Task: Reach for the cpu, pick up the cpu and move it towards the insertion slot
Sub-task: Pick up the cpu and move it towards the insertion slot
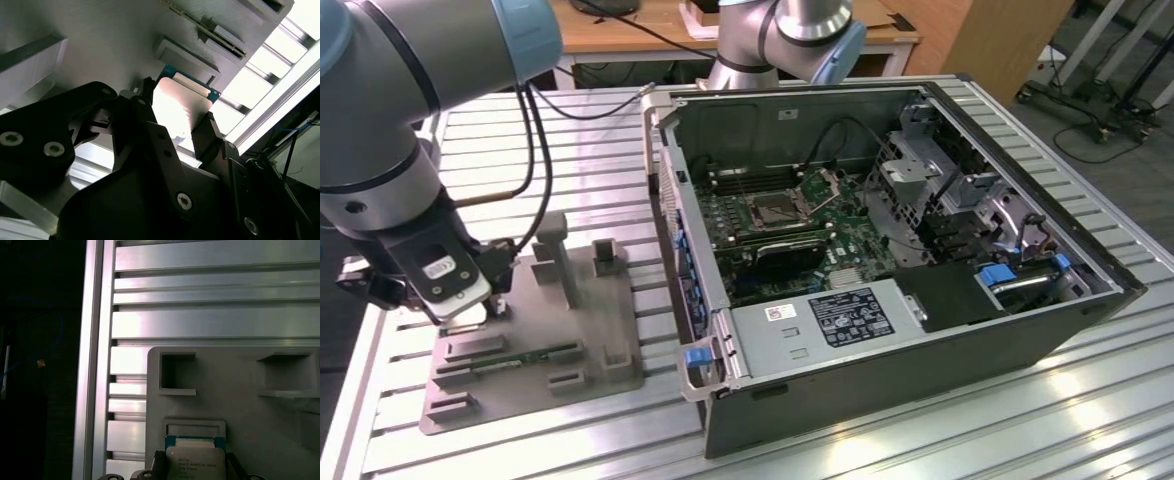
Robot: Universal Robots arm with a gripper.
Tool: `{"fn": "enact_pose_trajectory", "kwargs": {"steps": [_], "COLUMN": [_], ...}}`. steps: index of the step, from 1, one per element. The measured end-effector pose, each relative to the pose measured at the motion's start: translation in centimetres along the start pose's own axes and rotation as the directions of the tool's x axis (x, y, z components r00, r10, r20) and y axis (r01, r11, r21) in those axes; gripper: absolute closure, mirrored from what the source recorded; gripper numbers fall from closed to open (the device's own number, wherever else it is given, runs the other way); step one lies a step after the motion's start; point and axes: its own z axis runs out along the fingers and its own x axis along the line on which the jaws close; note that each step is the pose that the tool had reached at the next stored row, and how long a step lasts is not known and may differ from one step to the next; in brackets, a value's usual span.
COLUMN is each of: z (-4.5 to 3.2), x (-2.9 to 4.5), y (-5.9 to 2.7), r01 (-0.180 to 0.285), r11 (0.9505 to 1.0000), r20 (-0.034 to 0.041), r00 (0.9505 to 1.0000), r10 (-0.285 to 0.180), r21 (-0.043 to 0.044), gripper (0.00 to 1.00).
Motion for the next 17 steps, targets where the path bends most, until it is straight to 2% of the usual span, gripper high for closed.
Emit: {"fn": "enact_pose_trajectory", "kwargs": {"steps": [17], "z": [-0.6], "x": [0.01], "y": [0.03], "r01": [0.0], "r11": [1.0], "r20": [0.0], "r00": [1.0], "r10": [0.0], "r21": [0.0], "gripper": [0.45]}}
